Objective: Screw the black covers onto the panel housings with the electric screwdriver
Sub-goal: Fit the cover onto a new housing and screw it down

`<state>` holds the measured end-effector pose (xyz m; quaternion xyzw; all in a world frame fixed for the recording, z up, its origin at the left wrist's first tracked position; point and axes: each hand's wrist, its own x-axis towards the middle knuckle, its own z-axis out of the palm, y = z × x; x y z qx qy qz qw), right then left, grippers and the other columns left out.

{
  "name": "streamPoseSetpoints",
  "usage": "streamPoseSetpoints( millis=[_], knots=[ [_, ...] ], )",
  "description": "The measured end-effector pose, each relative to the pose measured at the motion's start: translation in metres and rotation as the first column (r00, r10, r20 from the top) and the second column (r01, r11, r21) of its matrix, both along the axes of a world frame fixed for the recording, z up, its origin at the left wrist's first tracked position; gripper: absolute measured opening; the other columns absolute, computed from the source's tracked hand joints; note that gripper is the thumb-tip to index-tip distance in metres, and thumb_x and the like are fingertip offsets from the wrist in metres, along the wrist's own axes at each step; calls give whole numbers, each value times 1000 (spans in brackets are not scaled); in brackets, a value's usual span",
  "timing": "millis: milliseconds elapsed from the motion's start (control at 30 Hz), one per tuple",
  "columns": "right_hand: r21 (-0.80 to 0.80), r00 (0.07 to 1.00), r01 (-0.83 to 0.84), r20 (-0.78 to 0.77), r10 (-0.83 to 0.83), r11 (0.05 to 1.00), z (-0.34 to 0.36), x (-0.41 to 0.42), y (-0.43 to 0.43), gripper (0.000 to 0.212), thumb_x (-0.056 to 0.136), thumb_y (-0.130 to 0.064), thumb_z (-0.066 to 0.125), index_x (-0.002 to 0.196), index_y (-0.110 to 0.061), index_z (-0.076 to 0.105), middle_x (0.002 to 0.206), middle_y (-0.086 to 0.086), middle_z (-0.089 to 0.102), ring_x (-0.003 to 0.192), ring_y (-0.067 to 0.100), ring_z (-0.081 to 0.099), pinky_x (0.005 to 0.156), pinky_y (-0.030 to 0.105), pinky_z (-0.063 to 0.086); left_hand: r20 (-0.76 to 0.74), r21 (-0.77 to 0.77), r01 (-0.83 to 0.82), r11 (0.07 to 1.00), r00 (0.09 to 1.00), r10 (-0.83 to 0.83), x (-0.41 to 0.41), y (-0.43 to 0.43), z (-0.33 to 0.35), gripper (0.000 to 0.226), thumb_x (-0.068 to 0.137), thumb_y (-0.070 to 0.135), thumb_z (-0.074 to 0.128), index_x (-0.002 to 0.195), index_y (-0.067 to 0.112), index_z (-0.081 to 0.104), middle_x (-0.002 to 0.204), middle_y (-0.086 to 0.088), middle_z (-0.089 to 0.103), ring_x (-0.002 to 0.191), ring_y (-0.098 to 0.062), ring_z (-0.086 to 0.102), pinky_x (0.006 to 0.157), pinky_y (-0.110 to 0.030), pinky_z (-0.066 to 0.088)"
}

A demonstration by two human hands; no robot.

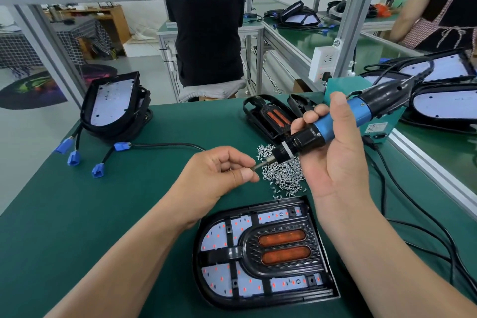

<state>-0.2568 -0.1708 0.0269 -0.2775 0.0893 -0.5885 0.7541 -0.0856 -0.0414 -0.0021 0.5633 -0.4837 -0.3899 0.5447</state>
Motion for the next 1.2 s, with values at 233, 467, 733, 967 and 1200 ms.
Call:
streamPoseSetpoints(
  millis=[233, 467, 733, 967, 1200],
  knots=[
    [196, 997, 74, 0, -75, 978, -5, 0, 1, 26, 99, -32, 75, 109, -16, 58, 83, 0, 61, 71, 15, 61, 84, 37, 56, -17, 115, -9, 993, 1000, 11, -2, -2, 1, 23, 83, 28, 77, 105, 20, 76, 99, -6, 82, 69, -8, 51, 56, -15, 39],
    [242, 993, 71, 70, -90, 968, -1, -6, -3, 27, 96, -32, 79, 106, -13, 62, 82, 1, 61, 70, 16, 61, 85, 39, 58, -74, 146, 41, 988, 997, -30, 2, 2, 1, 35, 90, 46, 71, 106, 16, 80, 96, -9, 79, 62, -8, 40, 54, -17, 36],
    [206, 991, 109, 54, -123, 972, 11, -22, -6, 22, 96, -26, 78, 103, -12, 63, 77, 1, 61, 64, 14, 62, 80, 37, 62, 302, 320, 169, 932, 915, -269, 12, 12, 5, 57, 80, 73, 70, 93, 19, 82, 87, -2, 71, 82, -6, 62, 77, -25, 48],
    [42, 999, 31, -28, -30, 999, 20, -35, -5, 10, 100, -25, 69, 102, -17, 66, 78, -3, 57, 60, 10, 52, 66, 27, 54, 463, 284, 164, 945, 839, -285, 9, 14, 4, 60, 95, 55, 69, 61, 10, 49, 72, 8, 44, 67, -11, 43, 64, -26, 35],
    [-173, 989, -71, -137, 47, 982, 23, -36, 1, 9, 103, -24, 54, 106, -19, 61, 74, -5, 48, 56, 10, 43, 58, 26, 46, 493, 240, 146, 960, 833, -251, 5, 14, 1, 62, 93, 52, 67, 60, 7, 42, 68, 8, 40, 66, -15, 41, 67, -33, 37]
  ],
)
